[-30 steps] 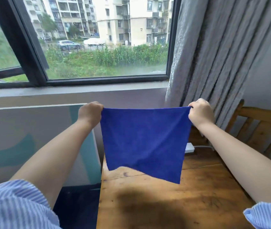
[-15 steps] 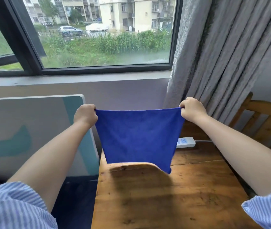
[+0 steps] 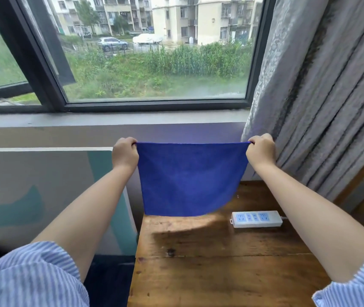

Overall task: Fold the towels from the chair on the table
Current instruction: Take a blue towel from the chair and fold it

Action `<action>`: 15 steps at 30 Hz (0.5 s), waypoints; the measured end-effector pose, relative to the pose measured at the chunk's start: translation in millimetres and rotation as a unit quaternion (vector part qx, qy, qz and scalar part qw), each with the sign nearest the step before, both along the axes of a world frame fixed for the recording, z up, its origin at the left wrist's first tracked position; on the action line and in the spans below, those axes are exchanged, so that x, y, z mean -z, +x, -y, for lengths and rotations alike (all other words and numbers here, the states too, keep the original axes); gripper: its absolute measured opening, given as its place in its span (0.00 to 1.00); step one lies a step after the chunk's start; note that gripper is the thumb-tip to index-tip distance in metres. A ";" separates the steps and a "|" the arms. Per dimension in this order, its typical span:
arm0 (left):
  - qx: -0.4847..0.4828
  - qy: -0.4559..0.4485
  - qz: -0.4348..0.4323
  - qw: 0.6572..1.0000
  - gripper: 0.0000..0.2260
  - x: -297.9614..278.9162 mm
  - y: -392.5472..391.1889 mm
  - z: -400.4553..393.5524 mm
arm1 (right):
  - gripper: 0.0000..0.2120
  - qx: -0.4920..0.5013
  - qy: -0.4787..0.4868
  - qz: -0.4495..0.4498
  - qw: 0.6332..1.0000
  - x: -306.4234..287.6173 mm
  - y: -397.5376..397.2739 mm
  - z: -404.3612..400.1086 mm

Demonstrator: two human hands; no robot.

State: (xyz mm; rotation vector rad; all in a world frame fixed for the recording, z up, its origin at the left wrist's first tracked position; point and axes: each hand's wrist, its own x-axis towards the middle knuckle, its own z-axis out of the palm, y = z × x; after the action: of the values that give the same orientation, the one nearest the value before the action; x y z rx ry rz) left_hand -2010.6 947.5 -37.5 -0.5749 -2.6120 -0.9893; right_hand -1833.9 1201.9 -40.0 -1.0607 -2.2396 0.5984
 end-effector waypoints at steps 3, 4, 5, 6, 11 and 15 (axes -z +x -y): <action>0.001 0.005 -0.017 1.000 0.12 13.4 -3.1 4.3 | 0.16 -0.019 0.017 -0.002 1.000 11.3 -3.4 -0.5; 0.001 0.007 -0.021 1.000 0.12 17.9 -2.4 6.9 | 0.16 -0.027 0.022 -0.002 0.999 14.1 -2.6 0.3; 0.002 0.007 -0.022 1.000 0.11 22.8 -1.1 10.1 | 0.15 -0.038 0.028 -0.004 0.999 17.7 -1.5 1.0; 0.000 0.004 -0.020 1.000 0.11 26.4 0.9 13.0 | 0.15 -0.047 0.033 -0.010 0.998 20.3 1.2 1.8; 0.032 -0.122 0.012 0.992 0.07 57.1 22.8 42.9 | 0.11 -0.102 0.047 0.057 0.992 58.6 36.3 10.8; 0.158 -0.302 0.098 0.935 0.11 95.3 52.2 75.8 | 0.09 -0.194 0.018 0.261 0.945 97.4 75.3 24.1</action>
State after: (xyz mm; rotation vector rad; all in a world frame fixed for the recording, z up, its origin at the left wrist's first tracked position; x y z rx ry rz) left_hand -1958.4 871.7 -132.8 -1.1166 -3.0681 -0.2948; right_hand -1758.7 1177.8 -137.5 -0.8267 -2.9526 0.4637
